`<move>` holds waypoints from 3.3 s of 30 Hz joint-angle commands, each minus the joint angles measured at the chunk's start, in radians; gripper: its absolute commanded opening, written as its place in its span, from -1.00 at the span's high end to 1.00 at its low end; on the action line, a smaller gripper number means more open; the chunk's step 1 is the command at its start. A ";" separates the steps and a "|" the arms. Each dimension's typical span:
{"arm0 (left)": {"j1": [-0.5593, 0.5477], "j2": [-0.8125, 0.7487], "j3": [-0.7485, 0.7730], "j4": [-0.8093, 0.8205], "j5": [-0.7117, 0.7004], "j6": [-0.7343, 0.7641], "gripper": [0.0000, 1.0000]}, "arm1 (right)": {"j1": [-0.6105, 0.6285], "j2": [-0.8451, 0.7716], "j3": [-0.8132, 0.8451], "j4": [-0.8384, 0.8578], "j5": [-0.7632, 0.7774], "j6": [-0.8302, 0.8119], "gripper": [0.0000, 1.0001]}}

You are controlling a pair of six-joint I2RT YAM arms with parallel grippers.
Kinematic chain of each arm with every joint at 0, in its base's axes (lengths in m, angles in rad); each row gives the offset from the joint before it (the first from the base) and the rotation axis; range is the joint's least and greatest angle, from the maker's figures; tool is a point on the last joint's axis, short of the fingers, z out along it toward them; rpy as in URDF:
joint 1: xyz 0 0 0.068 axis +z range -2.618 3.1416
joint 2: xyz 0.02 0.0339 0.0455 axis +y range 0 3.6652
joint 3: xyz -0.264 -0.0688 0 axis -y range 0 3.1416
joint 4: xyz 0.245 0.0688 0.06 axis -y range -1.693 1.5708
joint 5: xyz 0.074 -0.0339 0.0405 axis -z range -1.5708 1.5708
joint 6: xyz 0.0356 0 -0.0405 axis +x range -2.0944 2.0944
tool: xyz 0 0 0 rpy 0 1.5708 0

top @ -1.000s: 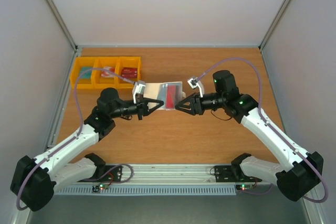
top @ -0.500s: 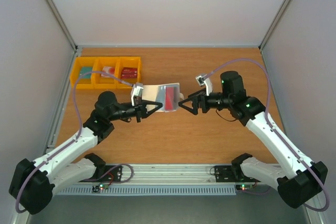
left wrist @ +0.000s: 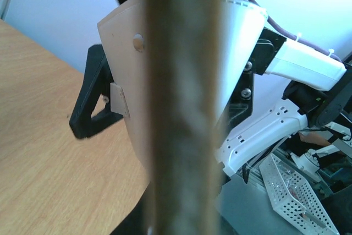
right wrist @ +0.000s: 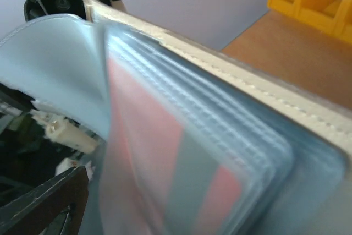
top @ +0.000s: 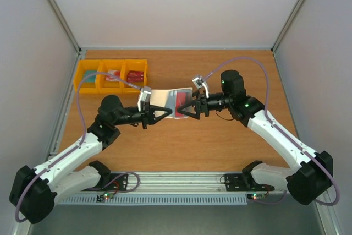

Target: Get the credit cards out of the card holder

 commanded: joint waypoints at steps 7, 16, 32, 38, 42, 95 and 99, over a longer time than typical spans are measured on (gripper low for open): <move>-0.001 0.011 0.045 0.052 -0.019 0.005 0.99 | 0.007 -0.054 -0.015 0.070 -0.202 0.009 0.23; 0.008 -0.026 0.033 -0.051 -0.156 0.016 0.52 | 0.007 -0.090 0.000 -0.001 -0.178 0.020 0.90; 0.153 -0.051 -0.023 -0.264 -0.058 0.281 -0.38 | 0.009 -0.108 0.097 -0.383 0.124 0.004 0.97; 0.129 -0.008 -0.011 -0.158 0.066 0.185 -0.99 | 0.010 -0.065 0.223 -0.598 0.338 -0.058 0.98; 0.088 0.045 0.017 -0.141 -0.090 0.094 -0.99 | 0.019 -0.045 0.239 -0.611 0.336 -0.081 0.98; -0.108 0.098 -0.166 0.202 -0.201 0.030 0.99 | 0.056 -0.030 0.086 -0.429 0.044 -0.132 -0.02; -0.106 0.084 -0.158 0.266 -0.169 0.130 1.00 | 0.051 0.001 0.076 -0.418 0.174 -0.116 0.21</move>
